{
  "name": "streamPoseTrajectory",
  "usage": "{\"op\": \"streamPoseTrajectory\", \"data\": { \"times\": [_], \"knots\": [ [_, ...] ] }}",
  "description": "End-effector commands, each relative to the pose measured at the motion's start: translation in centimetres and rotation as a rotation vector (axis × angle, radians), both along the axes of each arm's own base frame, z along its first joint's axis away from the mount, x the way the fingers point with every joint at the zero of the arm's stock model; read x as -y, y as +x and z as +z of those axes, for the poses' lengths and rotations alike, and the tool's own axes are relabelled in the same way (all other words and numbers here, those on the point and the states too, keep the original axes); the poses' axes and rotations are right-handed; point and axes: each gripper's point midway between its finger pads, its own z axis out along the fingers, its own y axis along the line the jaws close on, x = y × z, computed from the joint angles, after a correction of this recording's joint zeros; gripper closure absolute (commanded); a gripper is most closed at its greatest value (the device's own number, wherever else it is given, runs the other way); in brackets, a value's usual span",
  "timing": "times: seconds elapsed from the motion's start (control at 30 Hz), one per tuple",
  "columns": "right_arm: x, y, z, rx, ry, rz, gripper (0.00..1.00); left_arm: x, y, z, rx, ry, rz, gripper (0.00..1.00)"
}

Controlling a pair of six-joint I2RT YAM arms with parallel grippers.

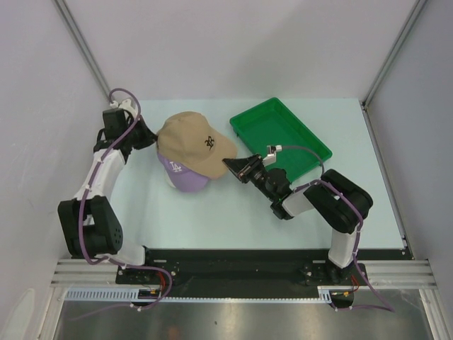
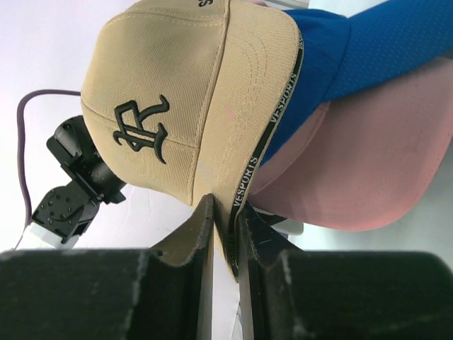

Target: Stack the hats

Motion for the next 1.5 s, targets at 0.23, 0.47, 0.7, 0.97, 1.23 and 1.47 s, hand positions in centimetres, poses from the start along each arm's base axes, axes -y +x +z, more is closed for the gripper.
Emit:
{"op": "streamPoseTrajectory", "data": {
  "times": [0.23, 0.47, 0.7, 0.97, 1.23, 1.47],
  "knots": [
    [2.0, -2.4, -11.6, -0.216, -0.277, -0.075, 1.00, -4.4, -0.8, -2.8, -0.112, 0.309, 0.139, 1.00],
    [1.7, -3.8, -13.6, -0.248, -0.321, -0.082, 1.00, -4.4, -0.7, -3.4, -0.151, 0.360, 0.132, 1.00],
    [0.3, -5.4, -13.2, -0.212, -0.356, -0.057, 0.98, -4.2, -0.6, -4.1, -0.175, 0.356, 0.112, 1.00],
    [-1.8, -6.8, -13.3, -0.208, -0.342, 0.003, 0.85, -0.5, 1.1, -2.3, -0.080, 0.330, -0.059, 1.00],
    [-2.4, -5.7, -8.4, -0.002, -0.183, 0.086, 0.45, 2.9, 0.6, -1.1, -0.007, 0.369, -0.174, 1.00],
    [-0.8, -4.2, -7.1, 0.080, -0.204, 0.041, 0.33, 3.0, 0.4, -0.8, 0.004, 0.396, -0.194, 1.00]
  ]
}}
